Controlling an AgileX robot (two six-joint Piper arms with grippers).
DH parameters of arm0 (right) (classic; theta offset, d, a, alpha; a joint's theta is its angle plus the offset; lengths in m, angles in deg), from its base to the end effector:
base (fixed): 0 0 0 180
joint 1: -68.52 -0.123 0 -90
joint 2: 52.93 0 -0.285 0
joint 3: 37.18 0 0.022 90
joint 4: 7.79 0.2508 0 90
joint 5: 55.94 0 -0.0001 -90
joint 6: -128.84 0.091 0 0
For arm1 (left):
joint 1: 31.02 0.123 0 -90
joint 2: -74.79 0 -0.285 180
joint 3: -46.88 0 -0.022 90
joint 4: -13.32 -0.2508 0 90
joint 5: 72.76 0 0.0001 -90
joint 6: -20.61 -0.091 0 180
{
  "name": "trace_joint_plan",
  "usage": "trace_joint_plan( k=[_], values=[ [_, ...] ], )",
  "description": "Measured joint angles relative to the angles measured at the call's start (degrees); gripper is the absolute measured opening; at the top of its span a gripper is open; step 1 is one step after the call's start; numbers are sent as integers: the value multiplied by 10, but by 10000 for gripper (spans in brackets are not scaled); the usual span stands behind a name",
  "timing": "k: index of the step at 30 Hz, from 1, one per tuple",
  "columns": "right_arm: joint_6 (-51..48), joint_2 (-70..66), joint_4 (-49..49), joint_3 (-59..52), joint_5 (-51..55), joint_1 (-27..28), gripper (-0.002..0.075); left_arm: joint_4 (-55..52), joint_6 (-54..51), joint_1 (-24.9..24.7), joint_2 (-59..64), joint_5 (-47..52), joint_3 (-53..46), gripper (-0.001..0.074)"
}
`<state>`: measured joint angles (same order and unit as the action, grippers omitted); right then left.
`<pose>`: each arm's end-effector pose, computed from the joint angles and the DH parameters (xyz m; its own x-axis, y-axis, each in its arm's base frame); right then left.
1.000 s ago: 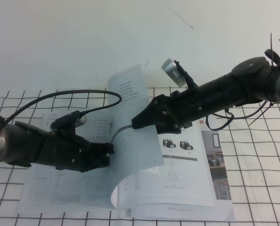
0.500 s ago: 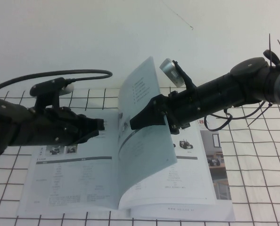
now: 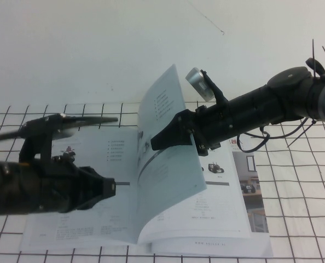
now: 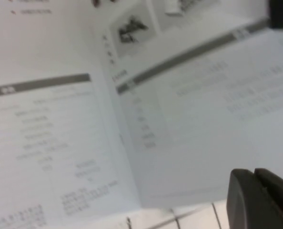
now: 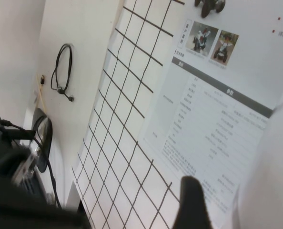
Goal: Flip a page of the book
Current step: Open the closed book
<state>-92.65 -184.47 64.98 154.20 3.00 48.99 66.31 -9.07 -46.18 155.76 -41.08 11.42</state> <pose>0.3953 0.2193 0.1858 -0.9345 -0.1480 -0.3237 -0.3549 0.4559 0.8162 0.2276 -0.1013 0.2523 -0.8319 -0.0775 -0.5495 0.2604 0.8199 -0.5099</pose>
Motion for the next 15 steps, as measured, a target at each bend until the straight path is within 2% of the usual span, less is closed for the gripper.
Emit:
trace_joint_plan(
  k=[7,15],
  values=[
    [0,0,24,0,0,0,459,4,11,-101,-91,-60,-62,-2],
    [0,0,36,0,1,0,459,19,23,-244,-70,-150,-64,-2]
  ],
)
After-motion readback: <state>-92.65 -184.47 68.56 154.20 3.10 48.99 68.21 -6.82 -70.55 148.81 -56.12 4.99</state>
